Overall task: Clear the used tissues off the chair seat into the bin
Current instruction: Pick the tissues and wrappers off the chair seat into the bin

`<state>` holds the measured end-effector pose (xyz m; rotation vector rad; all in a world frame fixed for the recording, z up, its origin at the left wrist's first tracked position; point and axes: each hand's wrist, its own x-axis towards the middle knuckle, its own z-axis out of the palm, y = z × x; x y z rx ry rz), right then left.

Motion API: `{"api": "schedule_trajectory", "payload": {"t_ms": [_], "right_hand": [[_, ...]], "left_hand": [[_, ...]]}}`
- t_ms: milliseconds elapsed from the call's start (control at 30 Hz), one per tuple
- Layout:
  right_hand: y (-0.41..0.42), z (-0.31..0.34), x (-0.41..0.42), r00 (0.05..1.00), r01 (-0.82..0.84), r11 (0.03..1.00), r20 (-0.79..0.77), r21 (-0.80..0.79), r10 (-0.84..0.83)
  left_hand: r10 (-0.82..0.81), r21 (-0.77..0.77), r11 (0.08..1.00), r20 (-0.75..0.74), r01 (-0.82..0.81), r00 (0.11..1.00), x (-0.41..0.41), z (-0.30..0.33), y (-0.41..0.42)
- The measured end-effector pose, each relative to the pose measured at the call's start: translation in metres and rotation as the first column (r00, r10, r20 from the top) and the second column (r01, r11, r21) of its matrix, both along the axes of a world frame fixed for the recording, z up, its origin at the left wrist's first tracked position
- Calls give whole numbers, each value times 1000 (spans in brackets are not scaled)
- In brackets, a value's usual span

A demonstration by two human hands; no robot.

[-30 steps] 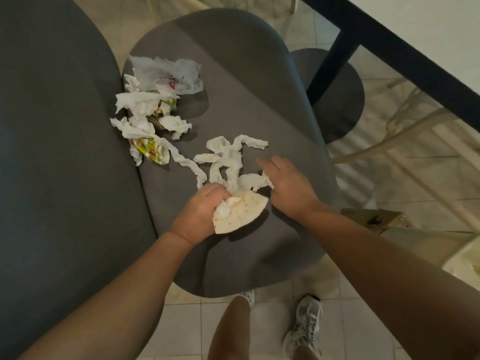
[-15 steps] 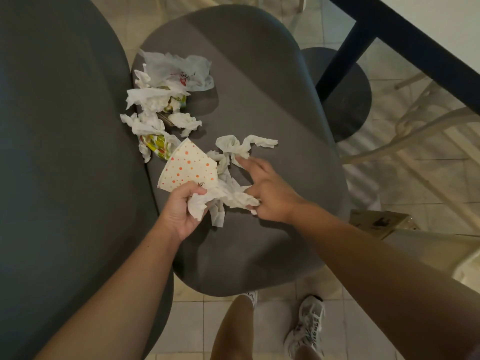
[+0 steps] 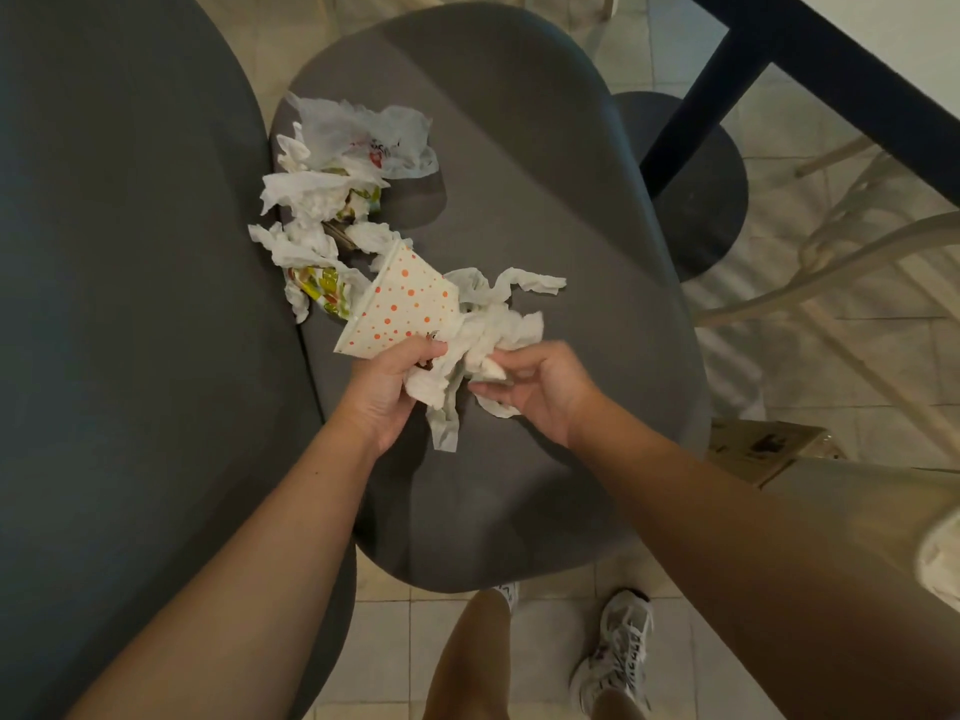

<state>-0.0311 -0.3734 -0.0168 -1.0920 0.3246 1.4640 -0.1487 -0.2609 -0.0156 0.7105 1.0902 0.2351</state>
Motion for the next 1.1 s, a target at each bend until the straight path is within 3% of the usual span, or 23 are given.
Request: {"api": "schedule_trajectory", "payload": {"t_ms": [67,133,167,267,333,400,533,667,800,867,933,1000,1100], "right_hand": [[-2,2,7,990,143,990,-9,-2,-143],[-3,3,11,981,191,982,36,4,-191],[-4,3,12,982,179,984,65,10,-179],[-8,5,10,986,107,994,126,19,-109],[-9,6,6,987,63,998,151,-12,-60],[-11,10,3,989,54,998,142,-21,-51],[-22,25,-1,995,94,986,16,138,-97],[-40,34,5,961,255,936,-168,242,-218],[-61,42,14,942,295,913,-246,282,-229],[-69,45,17,956,260,935,-198,243,-215],[-79,47,20,983,182,970,-50,163,-176],[-91,46,23,987,144,987,61,65,-148],[-113,43,28,982,173,985,85,-19,-171]], "left_hand": [[-23,164,985,-172,52,985,-1,-1,-3],[-53,371,911,-335,183,941,1,-2,-8],[-78,511,819,-352,261,933,2,-3,-11],[-199,819,398,-364,414,910,9,-6,-18],[-267,848,222,-423,482,866,14,-7,-23],[-278,827,141,-495,544,823,19,-7,-30],[-223,795,-74,-601,602,767,32,0,-43],[-187,789,-142,-614,598,766,47,10,-52],[-209,752,-211,-659,625,722,56,16,-63],[-256,743,-279,-668,608,699,56,20,-74],[-353,763,-301,-646,572,676,55,19,-85],[-466,811,-246,-579,530,669,50,17,-95],[-595,865,-167,-471,473,651,44,13,-111]]}}
